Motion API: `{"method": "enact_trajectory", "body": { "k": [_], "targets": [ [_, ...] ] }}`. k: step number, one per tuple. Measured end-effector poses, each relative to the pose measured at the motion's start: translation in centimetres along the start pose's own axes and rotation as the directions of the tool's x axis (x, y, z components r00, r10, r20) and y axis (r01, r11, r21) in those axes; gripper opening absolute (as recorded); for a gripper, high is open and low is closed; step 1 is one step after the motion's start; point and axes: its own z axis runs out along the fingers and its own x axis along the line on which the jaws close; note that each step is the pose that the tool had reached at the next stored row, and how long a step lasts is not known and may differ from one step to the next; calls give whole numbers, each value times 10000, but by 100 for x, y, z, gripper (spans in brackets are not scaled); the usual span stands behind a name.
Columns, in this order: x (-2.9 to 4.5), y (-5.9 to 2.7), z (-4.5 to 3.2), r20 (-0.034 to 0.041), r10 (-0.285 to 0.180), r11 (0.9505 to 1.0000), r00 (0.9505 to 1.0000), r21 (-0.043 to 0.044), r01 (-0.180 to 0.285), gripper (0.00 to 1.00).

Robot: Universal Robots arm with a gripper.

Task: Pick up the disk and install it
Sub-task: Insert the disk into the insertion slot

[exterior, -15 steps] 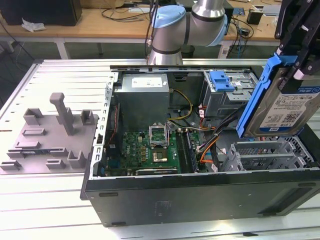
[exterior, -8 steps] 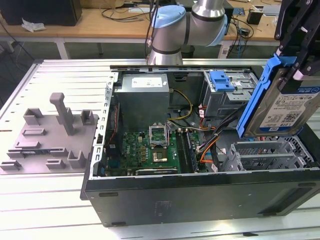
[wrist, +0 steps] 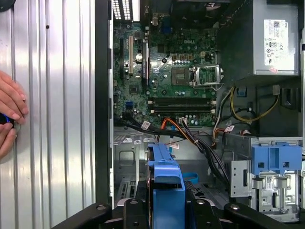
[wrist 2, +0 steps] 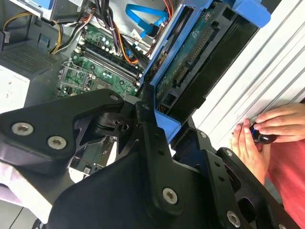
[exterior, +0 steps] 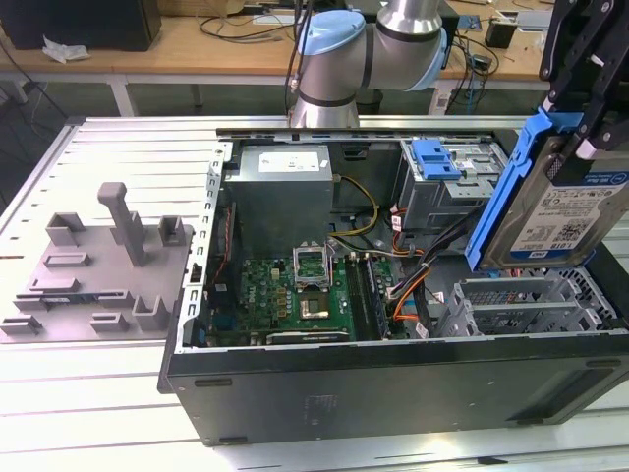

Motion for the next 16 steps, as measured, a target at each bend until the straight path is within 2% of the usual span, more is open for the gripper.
{"method": "enact_trajectory", "body": {
  "k": [16],
  "targets": [
    [11,-16,38,3,0,10000,10000,1,0,37]
  ]
}}
